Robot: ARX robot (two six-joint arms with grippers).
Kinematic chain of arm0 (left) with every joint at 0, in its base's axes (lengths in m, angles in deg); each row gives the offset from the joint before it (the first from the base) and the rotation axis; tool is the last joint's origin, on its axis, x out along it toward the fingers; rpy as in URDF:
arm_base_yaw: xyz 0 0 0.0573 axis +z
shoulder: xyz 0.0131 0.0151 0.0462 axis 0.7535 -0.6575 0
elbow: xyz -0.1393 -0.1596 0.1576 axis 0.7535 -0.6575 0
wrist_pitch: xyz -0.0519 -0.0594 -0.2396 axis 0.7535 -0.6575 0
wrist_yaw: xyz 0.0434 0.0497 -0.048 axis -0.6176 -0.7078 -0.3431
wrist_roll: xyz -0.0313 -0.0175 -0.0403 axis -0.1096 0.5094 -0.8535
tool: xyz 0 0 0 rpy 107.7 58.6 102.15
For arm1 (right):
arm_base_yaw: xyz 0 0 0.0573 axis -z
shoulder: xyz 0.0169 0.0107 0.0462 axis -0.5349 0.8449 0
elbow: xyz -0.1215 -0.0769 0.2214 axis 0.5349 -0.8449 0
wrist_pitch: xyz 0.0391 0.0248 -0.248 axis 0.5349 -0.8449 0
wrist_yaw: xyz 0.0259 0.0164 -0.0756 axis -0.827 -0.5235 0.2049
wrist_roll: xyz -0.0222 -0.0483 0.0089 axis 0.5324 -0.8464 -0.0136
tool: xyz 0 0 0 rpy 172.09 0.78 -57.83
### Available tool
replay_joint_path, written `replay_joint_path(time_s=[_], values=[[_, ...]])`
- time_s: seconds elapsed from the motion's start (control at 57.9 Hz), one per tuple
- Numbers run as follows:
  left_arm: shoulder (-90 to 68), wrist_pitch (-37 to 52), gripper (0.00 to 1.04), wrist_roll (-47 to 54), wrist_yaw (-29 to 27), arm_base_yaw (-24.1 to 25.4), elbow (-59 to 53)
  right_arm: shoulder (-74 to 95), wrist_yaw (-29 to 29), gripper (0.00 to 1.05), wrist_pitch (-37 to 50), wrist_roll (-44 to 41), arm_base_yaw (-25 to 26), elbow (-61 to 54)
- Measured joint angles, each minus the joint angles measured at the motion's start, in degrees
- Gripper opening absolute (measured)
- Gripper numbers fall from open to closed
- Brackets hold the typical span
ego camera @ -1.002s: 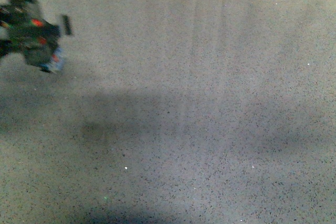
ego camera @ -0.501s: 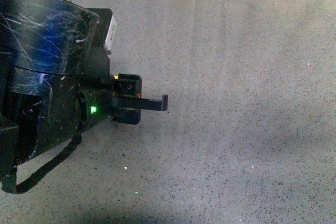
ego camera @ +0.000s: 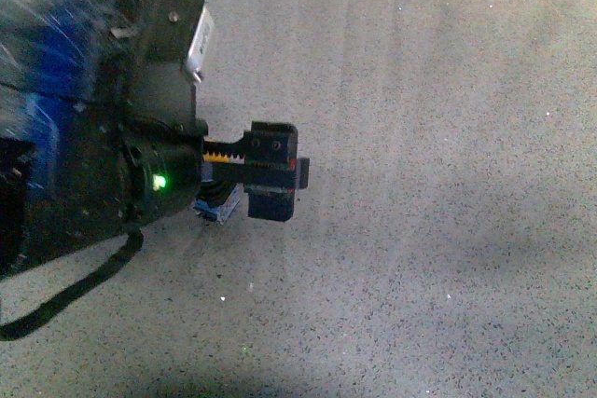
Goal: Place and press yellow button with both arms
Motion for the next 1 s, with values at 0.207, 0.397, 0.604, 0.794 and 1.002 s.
replay_joint_path(time_s=[0.207,0.397,0.604,0.794,1.002], values=[[12.2,15.0,0.82,8.9,-8.3,6.8,-7.2,0.0,-0.2,0.96,0.0,0.0,0.0,0.0],[22.9,33.5,0.52,14.4,-3.5,20.7,-21.3,0.0,0.1,0.96,0.0,0.0,0.0,0.0],[35.7,28.4,0.06,15.8,0.6,25.6,-29.0,30.9,3.0,0.96,-12.3,0.9,-4.2,14.7],[45.3,21.9,0.01,16.0,4.6,30.1,-32.1,61.3,-0.1,0.96,9.8,-11.3,-11.3,24.2],[56.4,13.1,0.01,16.1,5.0,30.3,-34.3,88.5,-5.9,0.96,17.9,-18.3,-19.5,39.5]])
